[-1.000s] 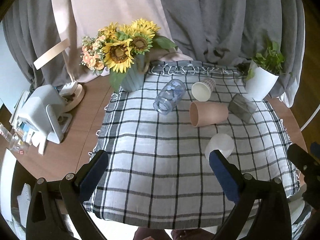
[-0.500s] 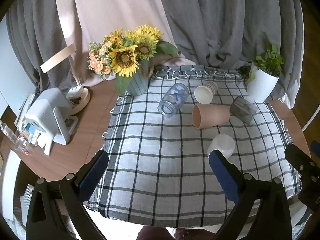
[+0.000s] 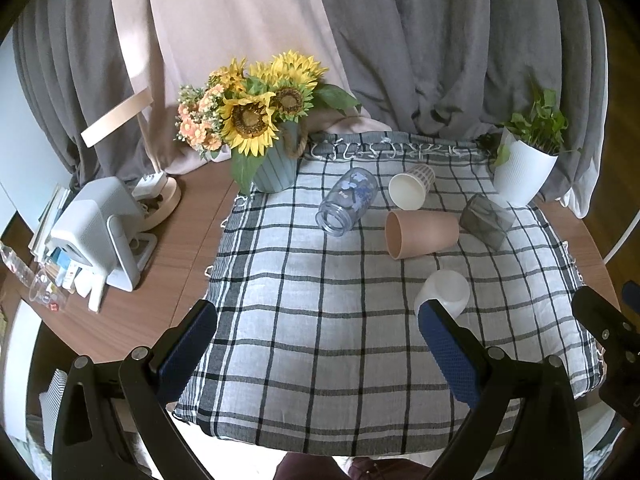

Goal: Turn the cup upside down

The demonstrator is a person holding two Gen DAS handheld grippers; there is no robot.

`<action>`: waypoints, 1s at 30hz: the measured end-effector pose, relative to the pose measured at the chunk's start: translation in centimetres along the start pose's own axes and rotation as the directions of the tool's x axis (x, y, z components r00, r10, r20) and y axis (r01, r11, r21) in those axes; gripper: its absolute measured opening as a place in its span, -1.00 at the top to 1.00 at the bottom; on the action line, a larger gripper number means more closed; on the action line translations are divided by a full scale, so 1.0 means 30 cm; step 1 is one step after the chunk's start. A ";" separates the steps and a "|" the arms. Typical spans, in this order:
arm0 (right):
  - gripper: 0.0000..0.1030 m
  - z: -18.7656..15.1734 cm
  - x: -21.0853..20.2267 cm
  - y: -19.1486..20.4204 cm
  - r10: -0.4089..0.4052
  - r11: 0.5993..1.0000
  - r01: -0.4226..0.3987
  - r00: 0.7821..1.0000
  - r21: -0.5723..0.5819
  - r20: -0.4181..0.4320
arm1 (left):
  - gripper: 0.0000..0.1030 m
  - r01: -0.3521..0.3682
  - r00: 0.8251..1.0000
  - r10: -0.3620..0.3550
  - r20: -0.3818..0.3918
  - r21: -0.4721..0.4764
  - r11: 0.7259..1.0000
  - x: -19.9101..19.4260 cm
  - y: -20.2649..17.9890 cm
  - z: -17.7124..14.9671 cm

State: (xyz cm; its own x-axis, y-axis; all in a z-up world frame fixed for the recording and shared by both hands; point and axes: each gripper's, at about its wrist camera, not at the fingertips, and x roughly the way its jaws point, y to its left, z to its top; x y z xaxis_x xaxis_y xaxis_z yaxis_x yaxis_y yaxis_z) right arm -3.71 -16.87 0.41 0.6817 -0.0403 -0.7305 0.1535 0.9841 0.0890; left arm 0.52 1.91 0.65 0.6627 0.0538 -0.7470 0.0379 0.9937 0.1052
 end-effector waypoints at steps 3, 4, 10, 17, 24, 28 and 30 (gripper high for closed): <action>-0.85 0.000 0.001 0.000 -0.001 1.000 0.001 1.000 0.000 -0.001 | -1.00 0.000 1.000 0.000 -0.001 -0.003 1.000 0.000 -0.002 -0.001; -0.85 -0.001 0.000 0.000 -0.002 1.000 0.002 1.000 0.000 -0.002 | -0.99 -0.001 1.000 0.001 -0.001 -0.004 1.000 0.000 -0.002 -0.001; -0.85 0.003 0.001 -0.002 -0.003 1.000 0.003 1.000 -0.001 -0.003 | -1.00 -0.002 1.000 0.002 0.001 -0.003 1.000 0.003 -0.001 0.004; -0.85 0.003 0.002 0.000 -0.001 1.000 0.001 1.000 -0.001 -0.001 | -1.00 -0.002 1.000 0.002 0.001 -0.003 1.000 0.004 -0.002 0.007; -0.85 0.007 0.003 0.003 -0.003 1.000 0.003 1.000 -0.002 -0.001 | -0.99 -0.002 1.000 0.002 0.000 -0.004 1.000 0.002 -0.001 0.003; -0.85 0.007 0.004 0.004 -0.005 1.000 0.005 1.000 -0.001 -0.003 | -0.99 -0.002 1.000 0.002 -0.001 -0.004 1.000 0.002 -0.002 0.005; -0.85 0.004 0.004 0.007 -0.003 1.000 0.003 1.000 -0.002 -0.002 | -1.00 -0.003 1.000 0.003 0.001 -0.004 1.000 0.002 -0.003 0.002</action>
State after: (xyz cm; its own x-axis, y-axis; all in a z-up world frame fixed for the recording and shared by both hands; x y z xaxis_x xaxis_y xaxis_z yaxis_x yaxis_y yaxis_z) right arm -3.50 -16.68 0.43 0.6795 -0.0430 -0.7324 0.1541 0.9844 0.0851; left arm 0.61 1.82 0.65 0.6637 0.0571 -0.7458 0.0324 0.9940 0.1049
